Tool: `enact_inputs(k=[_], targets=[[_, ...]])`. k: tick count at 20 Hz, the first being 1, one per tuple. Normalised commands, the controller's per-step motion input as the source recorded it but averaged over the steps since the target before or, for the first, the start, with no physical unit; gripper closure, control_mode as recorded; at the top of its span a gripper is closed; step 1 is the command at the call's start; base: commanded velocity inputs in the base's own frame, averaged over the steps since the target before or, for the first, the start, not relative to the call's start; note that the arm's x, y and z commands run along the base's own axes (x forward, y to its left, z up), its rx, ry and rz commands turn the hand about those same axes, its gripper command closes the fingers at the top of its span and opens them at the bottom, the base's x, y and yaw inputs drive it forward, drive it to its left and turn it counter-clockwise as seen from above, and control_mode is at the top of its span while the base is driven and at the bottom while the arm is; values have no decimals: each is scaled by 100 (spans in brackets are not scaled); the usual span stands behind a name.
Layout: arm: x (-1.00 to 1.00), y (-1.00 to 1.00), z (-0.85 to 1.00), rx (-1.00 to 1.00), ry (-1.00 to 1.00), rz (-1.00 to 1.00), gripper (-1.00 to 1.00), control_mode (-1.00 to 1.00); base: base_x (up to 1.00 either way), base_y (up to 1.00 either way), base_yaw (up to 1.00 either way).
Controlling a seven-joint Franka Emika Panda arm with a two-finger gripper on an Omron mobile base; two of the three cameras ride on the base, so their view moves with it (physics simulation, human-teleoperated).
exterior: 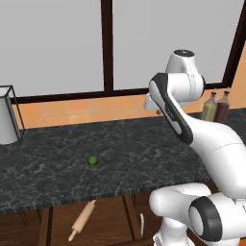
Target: Pick the rolling pin from the drawer and place it on the counter.
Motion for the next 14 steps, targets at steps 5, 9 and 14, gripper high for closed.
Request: enact_inputs(k=[5,9,14], targets=[[-32,-1,0,0,0,5,-100,-100,0,0,0],[-95,4,0,-3,-4,27,-100,-100,0,0,0],[-100,24,0,-8,-2,39,-100,-100,0,0,0]])
